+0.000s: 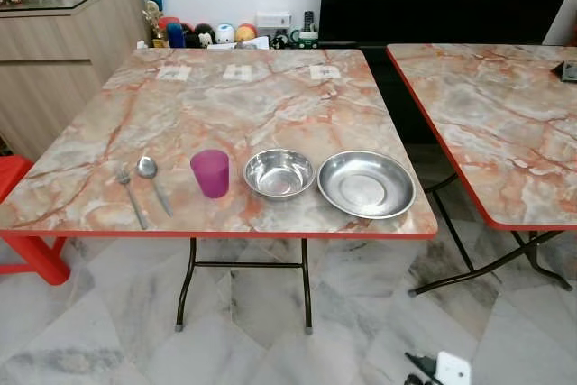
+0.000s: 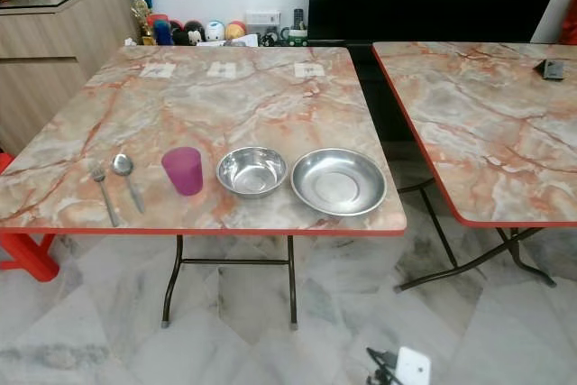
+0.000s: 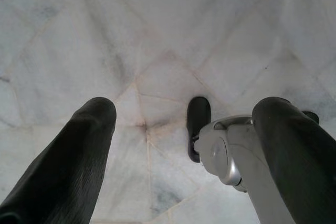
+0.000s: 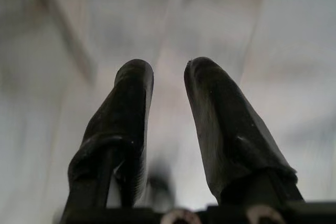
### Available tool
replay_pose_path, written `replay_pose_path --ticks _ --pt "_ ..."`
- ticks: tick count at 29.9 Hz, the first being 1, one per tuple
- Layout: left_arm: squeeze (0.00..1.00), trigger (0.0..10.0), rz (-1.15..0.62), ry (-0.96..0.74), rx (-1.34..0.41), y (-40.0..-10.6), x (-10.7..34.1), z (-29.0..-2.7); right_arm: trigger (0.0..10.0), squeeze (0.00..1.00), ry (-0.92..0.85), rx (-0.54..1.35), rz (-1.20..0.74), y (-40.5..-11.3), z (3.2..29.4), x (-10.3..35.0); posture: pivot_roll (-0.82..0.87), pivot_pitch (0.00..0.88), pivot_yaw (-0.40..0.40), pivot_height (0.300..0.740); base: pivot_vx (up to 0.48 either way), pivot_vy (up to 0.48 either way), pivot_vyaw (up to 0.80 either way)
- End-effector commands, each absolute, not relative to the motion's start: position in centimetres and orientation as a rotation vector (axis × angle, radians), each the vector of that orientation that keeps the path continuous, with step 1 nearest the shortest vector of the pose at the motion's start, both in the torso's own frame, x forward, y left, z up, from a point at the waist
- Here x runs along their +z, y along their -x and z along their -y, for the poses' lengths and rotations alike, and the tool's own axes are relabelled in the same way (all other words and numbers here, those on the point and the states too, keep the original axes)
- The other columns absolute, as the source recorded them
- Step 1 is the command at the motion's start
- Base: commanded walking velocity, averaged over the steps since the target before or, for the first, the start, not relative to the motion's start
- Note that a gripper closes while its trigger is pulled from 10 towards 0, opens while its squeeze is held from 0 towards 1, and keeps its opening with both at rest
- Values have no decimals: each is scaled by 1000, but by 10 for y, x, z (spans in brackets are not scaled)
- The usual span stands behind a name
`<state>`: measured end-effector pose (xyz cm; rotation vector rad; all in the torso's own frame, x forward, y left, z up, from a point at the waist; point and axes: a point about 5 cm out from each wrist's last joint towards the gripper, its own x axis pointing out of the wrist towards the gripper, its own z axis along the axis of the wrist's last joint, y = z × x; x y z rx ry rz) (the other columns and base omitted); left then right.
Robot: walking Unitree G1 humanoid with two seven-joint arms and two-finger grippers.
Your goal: Setting the table
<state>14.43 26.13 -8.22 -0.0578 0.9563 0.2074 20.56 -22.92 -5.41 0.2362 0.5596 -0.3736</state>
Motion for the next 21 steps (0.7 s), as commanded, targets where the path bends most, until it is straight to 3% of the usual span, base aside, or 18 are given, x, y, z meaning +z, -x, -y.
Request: replay_pose_path --ticks 1,10,14,21 --pt "0 10000 -989 61 189 -138 -88 -251 10000 0 -191 -398 -393 -221 245 -32 -37 0 -27 740 0 0 0" --pt "0 10000 -991 74 163 -142 -93 -228 10000 0 -148 -396 -196 -228 251 -7 -35 0 -42 740 0 0 0" --pt "0 10000 -996 70 187 -136 -90 -245 10000 0 -77 -355 -112 -225 252 9 -45 0 -37 740 0 0 0" --pt "0 10000 -993 57 188 -134 -89 -253 10000 0 -149 -310 57 -258 241 52 -58 0 -26 740 0 0 0"
